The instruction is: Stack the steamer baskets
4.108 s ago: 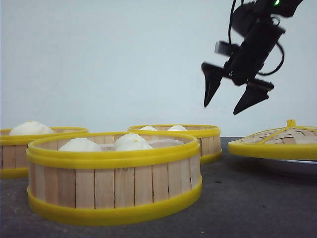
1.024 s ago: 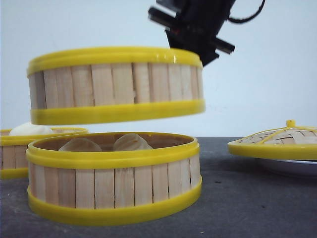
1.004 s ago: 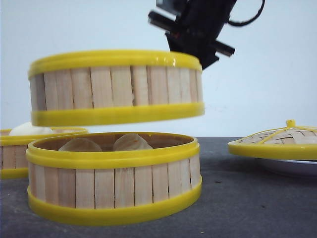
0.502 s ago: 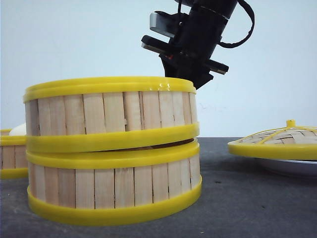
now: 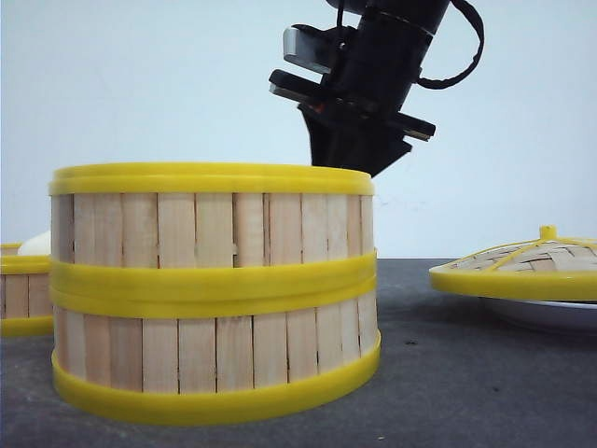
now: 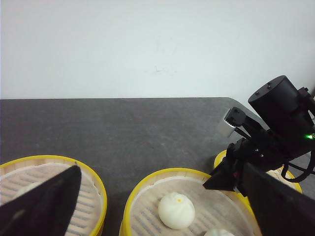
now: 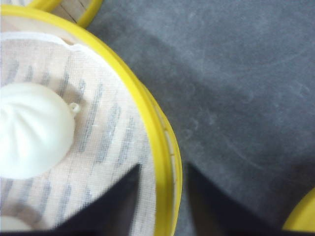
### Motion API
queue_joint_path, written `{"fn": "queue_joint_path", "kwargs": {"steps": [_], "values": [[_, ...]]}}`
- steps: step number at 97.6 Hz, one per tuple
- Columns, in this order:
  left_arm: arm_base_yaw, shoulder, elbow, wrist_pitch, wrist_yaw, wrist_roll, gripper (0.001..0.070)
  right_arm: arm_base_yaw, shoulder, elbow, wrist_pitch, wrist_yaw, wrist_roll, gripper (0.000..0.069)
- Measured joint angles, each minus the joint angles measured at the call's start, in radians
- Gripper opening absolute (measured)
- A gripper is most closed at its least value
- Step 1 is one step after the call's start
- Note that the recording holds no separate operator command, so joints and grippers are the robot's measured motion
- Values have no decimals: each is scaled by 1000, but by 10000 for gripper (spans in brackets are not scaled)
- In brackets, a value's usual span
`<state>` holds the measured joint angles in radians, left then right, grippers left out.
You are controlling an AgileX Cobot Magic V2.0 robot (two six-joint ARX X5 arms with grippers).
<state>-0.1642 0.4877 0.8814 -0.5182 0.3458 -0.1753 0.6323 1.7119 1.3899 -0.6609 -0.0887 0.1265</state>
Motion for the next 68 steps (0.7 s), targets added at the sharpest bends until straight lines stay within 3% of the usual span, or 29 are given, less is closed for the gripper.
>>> {"fn": "queue_joint_path", "kwargs": {"steps": [10, 29, 57, 68], "values": [[0, 0, 0, 0, 0, 0, 646, 0, 0, 0, 9, 38, 0, 311], [0, 0, 0, -2, 0, 0, 646, 0, -53, -3, 39, 82, -11, 326], [0, 13, 0, -40, -9, 0, 641, 12, -386, -3, 94, 134, -41, 326], [0, 42, 0, -48, -45, -3, 641, 25, -500, -3, 58, 169, -61, 326]]}}
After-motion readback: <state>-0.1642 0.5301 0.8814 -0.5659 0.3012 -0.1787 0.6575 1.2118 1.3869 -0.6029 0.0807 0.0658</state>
